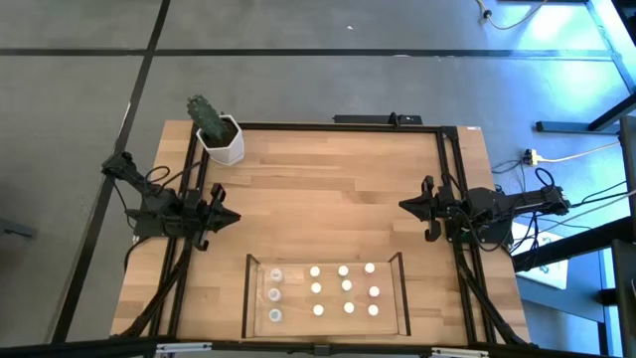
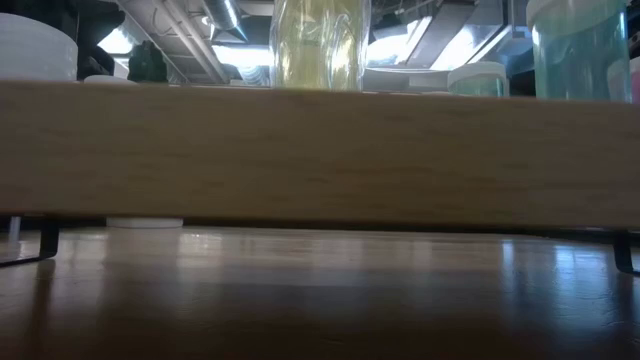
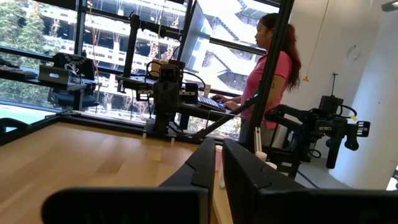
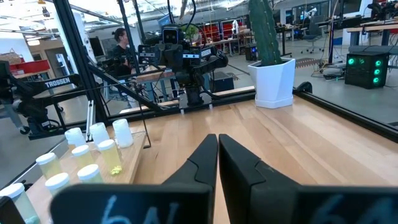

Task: Pick and place medicine bottles onto shelf by color
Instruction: Return to Home Position

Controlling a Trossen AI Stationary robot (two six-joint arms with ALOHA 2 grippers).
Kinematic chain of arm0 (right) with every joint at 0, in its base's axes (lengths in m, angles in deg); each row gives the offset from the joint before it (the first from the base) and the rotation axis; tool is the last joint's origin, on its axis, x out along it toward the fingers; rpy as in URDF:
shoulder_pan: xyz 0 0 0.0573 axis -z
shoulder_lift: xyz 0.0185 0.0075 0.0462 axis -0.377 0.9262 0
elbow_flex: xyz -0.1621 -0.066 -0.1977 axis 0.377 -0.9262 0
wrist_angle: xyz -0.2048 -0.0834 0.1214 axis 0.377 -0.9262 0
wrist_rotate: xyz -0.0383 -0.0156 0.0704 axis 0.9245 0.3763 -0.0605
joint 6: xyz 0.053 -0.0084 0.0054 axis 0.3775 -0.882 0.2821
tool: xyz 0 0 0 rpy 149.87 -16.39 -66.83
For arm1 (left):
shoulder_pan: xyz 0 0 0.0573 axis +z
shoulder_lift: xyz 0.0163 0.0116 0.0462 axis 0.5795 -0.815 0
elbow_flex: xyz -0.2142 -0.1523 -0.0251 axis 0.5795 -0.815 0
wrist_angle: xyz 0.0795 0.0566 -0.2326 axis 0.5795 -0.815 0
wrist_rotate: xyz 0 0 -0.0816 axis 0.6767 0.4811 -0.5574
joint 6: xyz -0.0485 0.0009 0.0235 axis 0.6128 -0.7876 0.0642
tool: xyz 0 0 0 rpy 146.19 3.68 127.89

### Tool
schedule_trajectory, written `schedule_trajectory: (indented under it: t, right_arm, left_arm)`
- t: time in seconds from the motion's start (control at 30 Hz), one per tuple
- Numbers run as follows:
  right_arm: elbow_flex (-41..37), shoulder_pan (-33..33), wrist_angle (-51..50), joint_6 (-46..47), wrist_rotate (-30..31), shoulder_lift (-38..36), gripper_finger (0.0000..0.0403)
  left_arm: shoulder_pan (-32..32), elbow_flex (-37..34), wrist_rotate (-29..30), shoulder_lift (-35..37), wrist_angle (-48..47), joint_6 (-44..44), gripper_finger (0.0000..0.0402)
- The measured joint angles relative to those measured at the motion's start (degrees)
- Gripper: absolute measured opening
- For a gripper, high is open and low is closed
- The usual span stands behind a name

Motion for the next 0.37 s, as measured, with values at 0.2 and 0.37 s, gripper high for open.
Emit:
schedule_trajectory:
  t: [0.2,0.37]
  right_arm:
    - [0.0,0.0,0.0,-0.1,0.0,0.0,0.0019]
    - [0.0,0.0,0.0,0.0,0.0,0.0,0.0019]
  left_arm:
    - [0.0,0.0,0.0,0.0,0.0,0.0,0.0015]
    - [0.0,0.0,0.0,0.0,0.0,0.0,0.0011]
